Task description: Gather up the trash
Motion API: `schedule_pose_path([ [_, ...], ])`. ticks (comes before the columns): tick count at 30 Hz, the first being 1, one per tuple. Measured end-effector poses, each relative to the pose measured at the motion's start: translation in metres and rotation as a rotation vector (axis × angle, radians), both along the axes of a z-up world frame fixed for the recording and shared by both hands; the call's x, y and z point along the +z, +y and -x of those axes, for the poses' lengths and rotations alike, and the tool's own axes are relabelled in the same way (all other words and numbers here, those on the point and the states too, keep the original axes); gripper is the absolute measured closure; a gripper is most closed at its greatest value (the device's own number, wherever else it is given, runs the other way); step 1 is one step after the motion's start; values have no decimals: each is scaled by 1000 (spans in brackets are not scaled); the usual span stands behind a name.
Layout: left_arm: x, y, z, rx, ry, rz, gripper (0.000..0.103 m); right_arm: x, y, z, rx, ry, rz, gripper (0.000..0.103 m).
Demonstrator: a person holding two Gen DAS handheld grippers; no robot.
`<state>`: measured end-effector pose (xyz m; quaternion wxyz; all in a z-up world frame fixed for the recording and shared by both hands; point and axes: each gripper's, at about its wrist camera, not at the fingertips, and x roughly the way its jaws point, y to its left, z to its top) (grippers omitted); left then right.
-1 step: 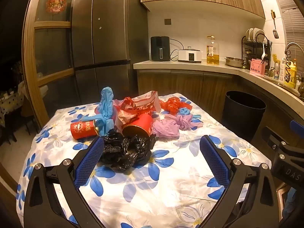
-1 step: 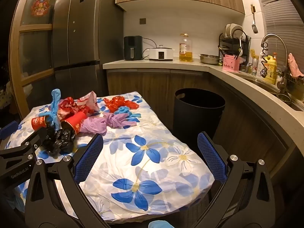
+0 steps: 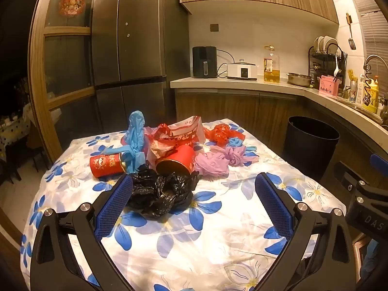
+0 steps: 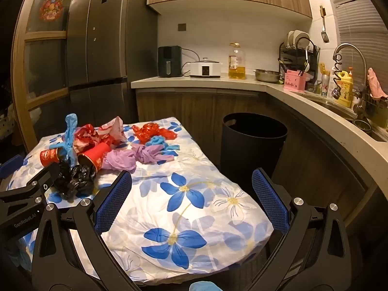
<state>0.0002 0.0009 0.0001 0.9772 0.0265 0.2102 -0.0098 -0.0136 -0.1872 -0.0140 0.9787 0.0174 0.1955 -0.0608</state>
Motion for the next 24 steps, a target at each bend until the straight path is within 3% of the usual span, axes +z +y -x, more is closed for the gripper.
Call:
schedule_pose_path([
  [24, 3, -1, 2, -14, -6, 23, 6, 1, 0, 1, -2, -4, 3, 5],
])
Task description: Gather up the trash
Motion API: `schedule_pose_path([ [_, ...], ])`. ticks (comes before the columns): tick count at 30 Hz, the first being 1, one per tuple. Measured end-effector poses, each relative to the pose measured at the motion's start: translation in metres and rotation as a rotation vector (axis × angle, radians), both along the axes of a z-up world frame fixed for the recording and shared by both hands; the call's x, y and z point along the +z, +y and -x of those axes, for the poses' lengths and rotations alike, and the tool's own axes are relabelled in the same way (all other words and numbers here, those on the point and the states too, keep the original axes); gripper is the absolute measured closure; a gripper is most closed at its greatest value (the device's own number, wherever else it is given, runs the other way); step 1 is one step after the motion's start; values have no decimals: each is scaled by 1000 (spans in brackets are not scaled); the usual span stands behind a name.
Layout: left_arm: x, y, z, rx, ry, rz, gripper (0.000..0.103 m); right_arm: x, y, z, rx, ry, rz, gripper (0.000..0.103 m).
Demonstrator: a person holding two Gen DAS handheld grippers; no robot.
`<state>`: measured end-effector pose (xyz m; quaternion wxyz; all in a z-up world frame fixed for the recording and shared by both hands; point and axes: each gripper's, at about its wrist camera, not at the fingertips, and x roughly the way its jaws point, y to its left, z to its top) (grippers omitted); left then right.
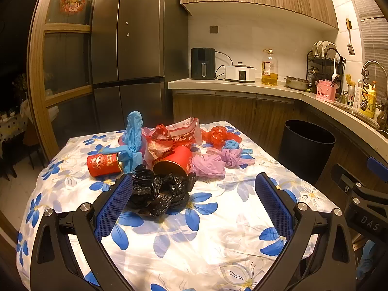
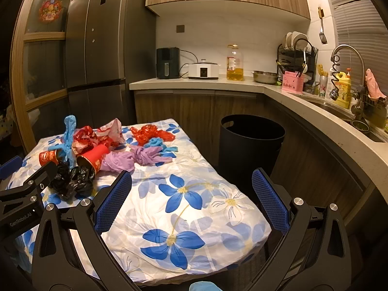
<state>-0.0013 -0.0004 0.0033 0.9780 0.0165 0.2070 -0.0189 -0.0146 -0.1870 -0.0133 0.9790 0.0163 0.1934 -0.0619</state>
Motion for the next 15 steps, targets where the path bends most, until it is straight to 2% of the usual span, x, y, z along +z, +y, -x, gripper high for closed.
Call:
schedule_pose_path([
  [15, 2, 0, 1, -2, -1, 8, 6, 4, -1, 2, 0, -4, 1, 5],
])
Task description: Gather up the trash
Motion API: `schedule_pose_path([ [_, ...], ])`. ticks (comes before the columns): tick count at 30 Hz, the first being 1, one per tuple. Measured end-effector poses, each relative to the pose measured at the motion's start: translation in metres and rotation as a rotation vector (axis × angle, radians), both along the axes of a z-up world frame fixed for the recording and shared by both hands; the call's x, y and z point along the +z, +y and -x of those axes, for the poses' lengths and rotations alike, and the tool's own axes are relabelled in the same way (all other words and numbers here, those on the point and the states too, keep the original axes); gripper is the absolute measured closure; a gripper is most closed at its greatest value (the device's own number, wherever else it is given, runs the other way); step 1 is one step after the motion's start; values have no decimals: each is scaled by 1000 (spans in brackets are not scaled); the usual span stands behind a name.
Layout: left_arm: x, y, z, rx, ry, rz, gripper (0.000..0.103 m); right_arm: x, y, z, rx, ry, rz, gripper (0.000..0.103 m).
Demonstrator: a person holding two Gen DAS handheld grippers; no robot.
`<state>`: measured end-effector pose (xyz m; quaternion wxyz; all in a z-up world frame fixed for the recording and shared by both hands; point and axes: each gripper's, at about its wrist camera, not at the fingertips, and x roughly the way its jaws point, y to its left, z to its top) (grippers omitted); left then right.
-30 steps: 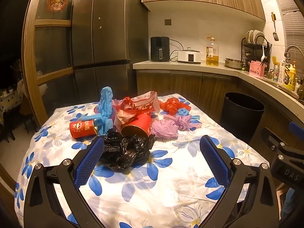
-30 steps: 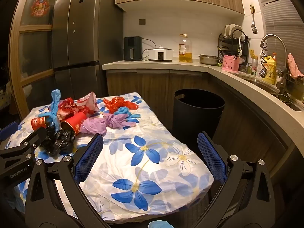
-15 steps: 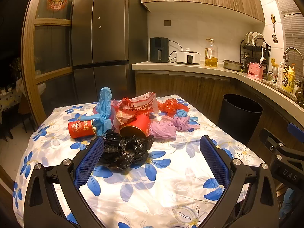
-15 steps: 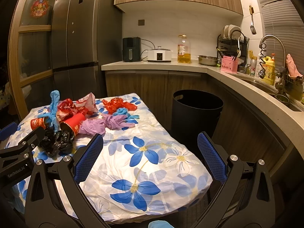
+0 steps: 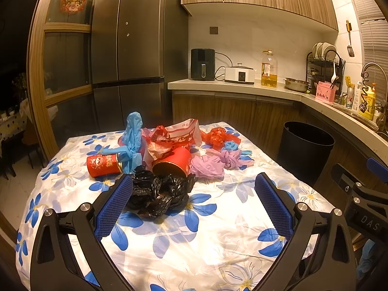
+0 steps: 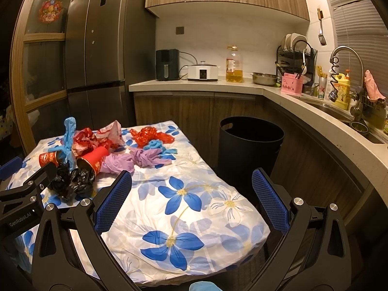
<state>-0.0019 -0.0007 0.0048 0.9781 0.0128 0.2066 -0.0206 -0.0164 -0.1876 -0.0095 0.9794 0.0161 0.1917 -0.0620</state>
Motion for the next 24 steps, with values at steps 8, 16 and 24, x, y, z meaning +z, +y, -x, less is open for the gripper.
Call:
schedule_pose_path([
  [8, 1, -1, 0, -3, -2, 3, 6, 3, -2, -1, 0, -3, 0, 5],
  [16, 3, -2, -1, -3, -4, 5, 6, 3, -4, 2, 1, -8, 1, 5],
  [24, 3, -2, -1, -4, -4, 7, 6, 4, -2, 4, -2, -17, 4, 5],
])
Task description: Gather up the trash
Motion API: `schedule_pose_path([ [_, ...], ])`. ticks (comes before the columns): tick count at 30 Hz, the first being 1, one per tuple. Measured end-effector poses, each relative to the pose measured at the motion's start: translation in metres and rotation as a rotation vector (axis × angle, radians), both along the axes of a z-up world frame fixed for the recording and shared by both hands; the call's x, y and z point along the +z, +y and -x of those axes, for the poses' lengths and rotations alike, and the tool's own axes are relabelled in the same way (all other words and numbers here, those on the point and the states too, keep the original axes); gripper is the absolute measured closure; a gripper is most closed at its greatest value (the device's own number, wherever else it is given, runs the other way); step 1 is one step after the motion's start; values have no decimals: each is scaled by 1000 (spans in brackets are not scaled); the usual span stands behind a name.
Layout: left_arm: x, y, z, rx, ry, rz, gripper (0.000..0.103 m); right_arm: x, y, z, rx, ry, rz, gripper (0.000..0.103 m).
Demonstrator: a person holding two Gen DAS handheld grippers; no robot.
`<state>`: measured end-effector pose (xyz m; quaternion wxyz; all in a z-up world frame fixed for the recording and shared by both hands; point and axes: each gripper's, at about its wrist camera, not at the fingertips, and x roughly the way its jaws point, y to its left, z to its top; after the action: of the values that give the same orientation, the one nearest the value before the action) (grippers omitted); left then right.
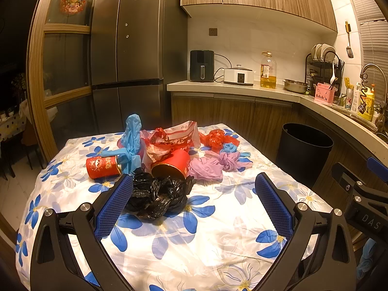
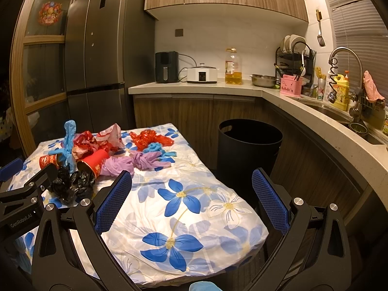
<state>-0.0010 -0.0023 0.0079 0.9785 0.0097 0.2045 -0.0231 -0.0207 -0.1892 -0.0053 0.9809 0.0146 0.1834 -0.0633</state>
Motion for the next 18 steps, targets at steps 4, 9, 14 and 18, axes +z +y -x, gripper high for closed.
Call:
schedule_pose_path([
  [4, 2, 0, 0, 0, -1, 1, 6, 0, 0, 1, -1, -3, 1, 5],
  [9, 2, -1, 0, 0, -1, 0, 6, 1, 0, 1, 0, -4, 0, 5],
  [14, 1, -1, 0, -1, -2, 1, 6, 0, 0, 1, -1, -4, 1, 5],
  [18, 1, 0, 0, 0, -1, 2, 6, 1, 0, 1, -1, -5, 0, 5],
])
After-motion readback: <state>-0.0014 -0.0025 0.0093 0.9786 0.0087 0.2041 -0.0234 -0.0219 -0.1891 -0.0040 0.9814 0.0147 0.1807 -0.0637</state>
